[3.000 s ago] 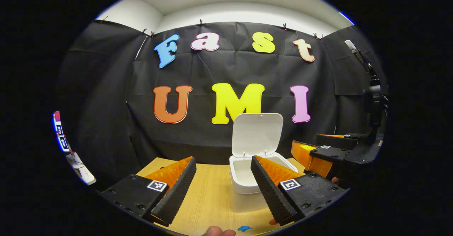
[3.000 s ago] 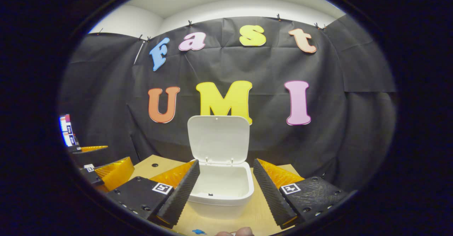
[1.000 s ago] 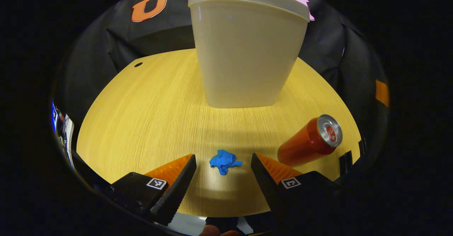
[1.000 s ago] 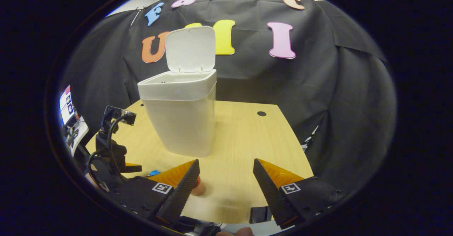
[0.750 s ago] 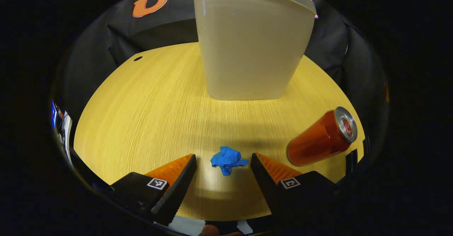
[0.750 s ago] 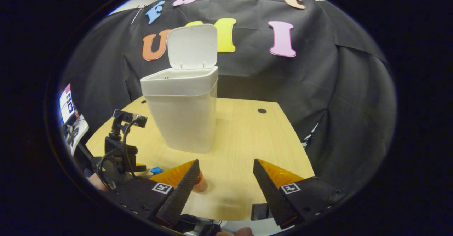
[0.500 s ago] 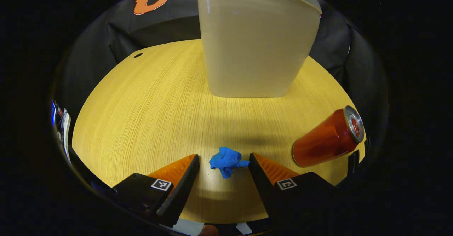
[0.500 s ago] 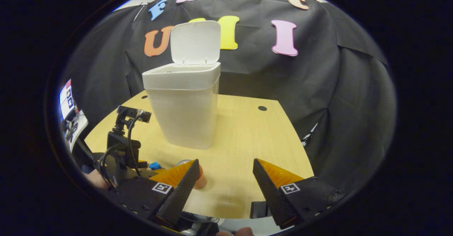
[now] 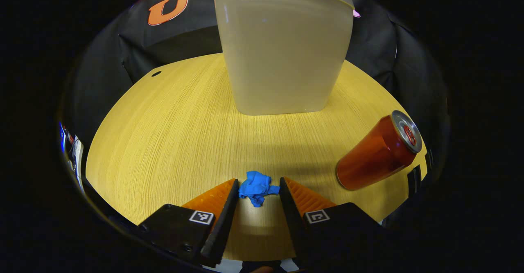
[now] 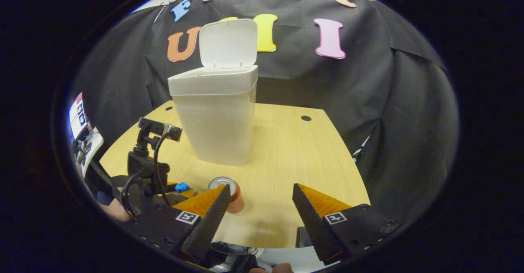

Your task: Press the lid of the desktop garbage bin to open it, pick up the crumpled paper on the desktop and throw it into the bin, then pick up the pop can on the desktop and drop it into the bin, and finally close the garbage bin lid.

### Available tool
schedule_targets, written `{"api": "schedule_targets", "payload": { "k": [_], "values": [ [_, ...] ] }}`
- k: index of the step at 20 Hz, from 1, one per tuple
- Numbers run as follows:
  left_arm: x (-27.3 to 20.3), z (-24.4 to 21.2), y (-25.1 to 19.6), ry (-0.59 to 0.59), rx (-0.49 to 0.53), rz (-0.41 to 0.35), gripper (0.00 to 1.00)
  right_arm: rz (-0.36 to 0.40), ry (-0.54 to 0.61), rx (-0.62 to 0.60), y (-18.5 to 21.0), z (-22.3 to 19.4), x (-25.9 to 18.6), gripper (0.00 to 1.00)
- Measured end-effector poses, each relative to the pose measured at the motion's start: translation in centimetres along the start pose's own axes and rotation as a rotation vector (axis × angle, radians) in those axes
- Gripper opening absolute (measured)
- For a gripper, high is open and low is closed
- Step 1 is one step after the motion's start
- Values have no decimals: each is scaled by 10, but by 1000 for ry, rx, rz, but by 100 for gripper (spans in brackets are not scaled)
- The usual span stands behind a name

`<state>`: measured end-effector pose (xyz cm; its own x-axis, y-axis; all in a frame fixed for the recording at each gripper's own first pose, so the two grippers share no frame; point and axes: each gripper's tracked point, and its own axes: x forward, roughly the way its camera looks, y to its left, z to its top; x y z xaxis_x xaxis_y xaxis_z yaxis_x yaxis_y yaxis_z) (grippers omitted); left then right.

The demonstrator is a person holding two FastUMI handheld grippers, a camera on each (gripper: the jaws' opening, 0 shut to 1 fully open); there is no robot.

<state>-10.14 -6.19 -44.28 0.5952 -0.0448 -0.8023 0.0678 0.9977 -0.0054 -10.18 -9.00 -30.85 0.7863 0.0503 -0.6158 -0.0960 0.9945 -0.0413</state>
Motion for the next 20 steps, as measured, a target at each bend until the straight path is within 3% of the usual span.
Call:
{"api": "schedule_targets", "payload": {
  "k": [1, 3, 5, 7, 12, 20],
  "values": [
    [-1, 0, -1, -3, 4, 0, 60, 1, 4, 2, 1, 0, 0, 96],
    [-1, 1, 0, -9, 14, -3, 54, 2, 9, 3, 0, -2, 0, 96],
    [-3, 4, 2, -9, 23, -4, 38, 4, 7, 3, 1, -2, -1, 95],
    [-3, 3, 1, -9, 25, -1, 30, 6, 5, 4, 1, -2, -1, 95],
    [-10, 12, 3, -45, 42, 9, 24, 25, 5, 13, 6, -8, -1, 95],
    [-50, 79, 12, -172, -27, 23, 24, 81, 113, 46, 26, -50, 14, 96]
  ]
}}
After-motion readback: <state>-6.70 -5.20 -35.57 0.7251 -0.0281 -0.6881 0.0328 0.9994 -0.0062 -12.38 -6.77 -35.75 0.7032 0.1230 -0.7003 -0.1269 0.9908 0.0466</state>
